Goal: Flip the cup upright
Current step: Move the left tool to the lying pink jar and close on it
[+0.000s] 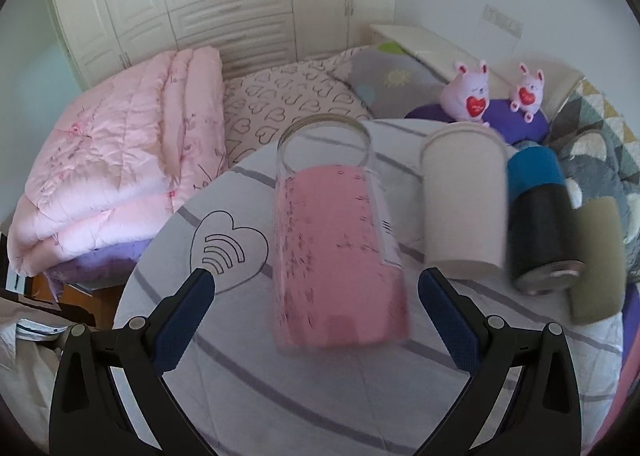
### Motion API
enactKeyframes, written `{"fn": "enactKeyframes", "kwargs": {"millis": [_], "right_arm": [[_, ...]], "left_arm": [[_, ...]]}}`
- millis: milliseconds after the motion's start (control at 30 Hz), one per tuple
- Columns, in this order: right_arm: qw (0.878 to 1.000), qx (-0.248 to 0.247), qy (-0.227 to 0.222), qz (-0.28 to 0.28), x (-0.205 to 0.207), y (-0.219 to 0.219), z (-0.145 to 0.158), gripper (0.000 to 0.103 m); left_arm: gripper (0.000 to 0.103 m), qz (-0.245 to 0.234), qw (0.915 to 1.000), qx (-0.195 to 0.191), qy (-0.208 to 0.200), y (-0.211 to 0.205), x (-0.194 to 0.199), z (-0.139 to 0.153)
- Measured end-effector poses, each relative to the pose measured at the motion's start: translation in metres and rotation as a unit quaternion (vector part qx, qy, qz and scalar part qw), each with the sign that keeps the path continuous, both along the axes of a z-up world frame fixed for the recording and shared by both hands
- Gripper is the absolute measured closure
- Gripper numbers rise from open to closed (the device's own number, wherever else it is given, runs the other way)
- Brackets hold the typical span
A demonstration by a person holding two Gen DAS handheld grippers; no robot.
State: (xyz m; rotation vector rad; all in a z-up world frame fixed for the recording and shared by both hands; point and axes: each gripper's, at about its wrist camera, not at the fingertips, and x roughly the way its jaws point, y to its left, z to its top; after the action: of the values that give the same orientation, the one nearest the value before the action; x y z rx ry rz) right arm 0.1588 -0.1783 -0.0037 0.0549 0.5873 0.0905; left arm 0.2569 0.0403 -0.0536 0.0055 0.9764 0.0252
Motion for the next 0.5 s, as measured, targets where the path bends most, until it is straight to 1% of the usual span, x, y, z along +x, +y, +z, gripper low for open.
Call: {"fn": "enactKeyframes", "kwargs": {"millis": [67, 133, 167, 200, 233, 267, 300, 400, 500], "right_arm": [[1.0, -0.002, 0.001, 0.002, 0.004, 0.002, -0.002, 0.0], [1.0, -0.003, 0.003, 0.002, 0.007, 0.003, -0.005, 0.0], [1.0, -0.003, 0.005, 0.002, 0.008, 0.004, -0.006, 0.0], [1.0, -0.003, 0.007, 0.001, 0.01, 0.003, -0.007, 0.0], [1.0, -0.001, 0.009, 0.001, 0.011, 0.003, -0.008, 0.0], [1.0, 0.0, 0.011, 0.002, 0.012, 0.003, -0.009, 0.0], [1.0, 0.0, 0.013, 0.002, 0.012, 0.003, -0.01, 0.0], [1.0, 0.003, 0.014, 0.005, 0.012, 0.002, -0.01, 0.0], [1.0, 0.001, 0.01, 0.005, 0.01, 0.002, -0.008, 0.0]], "left_arm": [[0.003, -0.003, 0.9999, -0.004, 0.009, -0.001, 0.008, -0.004], [0.011, -0.007, 0.9999, 0.001, 0.015, -0.004, 0.016, -0.008], [0.017, -0.01, 0.9998, 0.0, 0.019, -0.005, 0.018, -0.009], [0.023, -0.014, 0.9996, -0.005, 0.023, -0.006, 0.02, -0.011], [0.025, -0.019, 0.9993, -0.014, 0.031, -0.008, 0.021, -0.014], [0.029, -0.023, 0.999, -0.018, 0.033, -0.008, 0.022, -0.015], [0.03, -0.027, 0.9988, -0.019, 0.035, -0.01, 0.021, -0.016], [0.031, -0.034, 0.999, 0.002, 0.028, -0.016, 0.019, -0.015], [0.031, -0.037, 0.999, 0.001, 0.025, -0.015, 0.017, -0.014]]}}
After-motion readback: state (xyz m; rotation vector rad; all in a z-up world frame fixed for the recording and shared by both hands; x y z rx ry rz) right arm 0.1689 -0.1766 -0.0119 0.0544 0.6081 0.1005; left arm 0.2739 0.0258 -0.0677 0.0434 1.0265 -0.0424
